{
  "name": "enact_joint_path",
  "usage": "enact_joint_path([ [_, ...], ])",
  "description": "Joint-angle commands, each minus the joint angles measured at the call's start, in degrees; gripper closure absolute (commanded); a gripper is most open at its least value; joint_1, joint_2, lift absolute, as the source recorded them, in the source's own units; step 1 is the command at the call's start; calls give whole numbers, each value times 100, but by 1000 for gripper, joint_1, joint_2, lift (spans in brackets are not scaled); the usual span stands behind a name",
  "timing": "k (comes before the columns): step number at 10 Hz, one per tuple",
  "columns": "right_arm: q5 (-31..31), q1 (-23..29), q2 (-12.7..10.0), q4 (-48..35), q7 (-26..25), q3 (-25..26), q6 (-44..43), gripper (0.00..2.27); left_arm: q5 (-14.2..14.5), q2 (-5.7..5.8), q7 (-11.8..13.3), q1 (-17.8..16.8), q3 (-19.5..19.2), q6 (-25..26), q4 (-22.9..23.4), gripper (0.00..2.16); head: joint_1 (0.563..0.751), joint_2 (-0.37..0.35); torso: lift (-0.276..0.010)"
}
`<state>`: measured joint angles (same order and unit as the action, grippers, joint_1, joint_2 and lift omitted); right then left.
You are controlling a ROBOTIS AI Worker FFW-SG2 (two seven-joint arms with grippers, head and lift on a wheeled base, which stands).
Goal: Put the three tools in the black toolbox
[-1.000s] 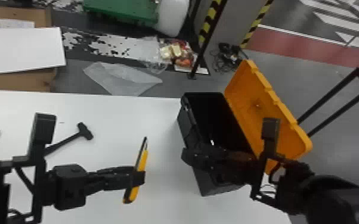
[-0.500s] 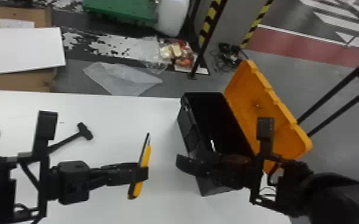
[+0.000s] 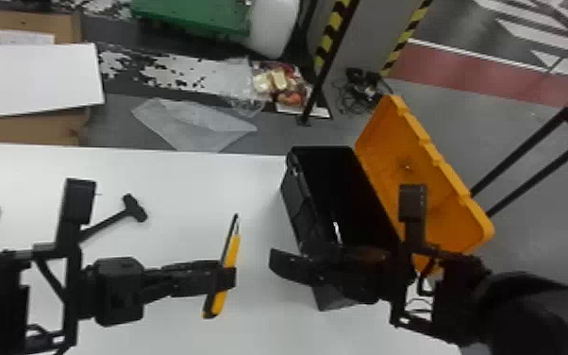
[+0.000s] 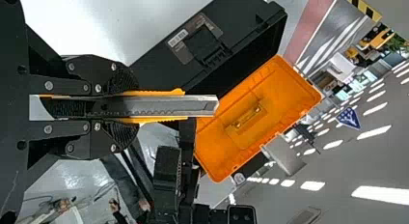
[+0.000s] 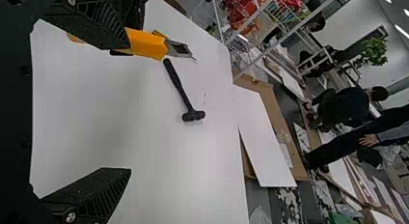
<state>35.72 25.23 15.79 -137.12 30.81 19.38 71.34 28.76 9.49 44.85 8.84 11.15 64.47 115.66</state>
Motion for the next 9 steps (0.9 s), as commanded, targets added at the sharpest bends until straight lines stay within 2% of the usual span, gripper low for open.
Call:
enact_joint_path([
  [1,14,-1,-67,-96,-40,-92,87,90,-19,0,-29,-14,10,0,-26,1004,695,-350,-55],
  [6,102,-18,-234,-316,-75,-373,175,90,-37,9,-64,-58,107,0,-70,1004,695,-336,-55],
  [9,-47,-150,-305,-307,-66,-637,175,90,-46,9,-188,-58,283,-53,-44,1004,695,-317,-55],
])
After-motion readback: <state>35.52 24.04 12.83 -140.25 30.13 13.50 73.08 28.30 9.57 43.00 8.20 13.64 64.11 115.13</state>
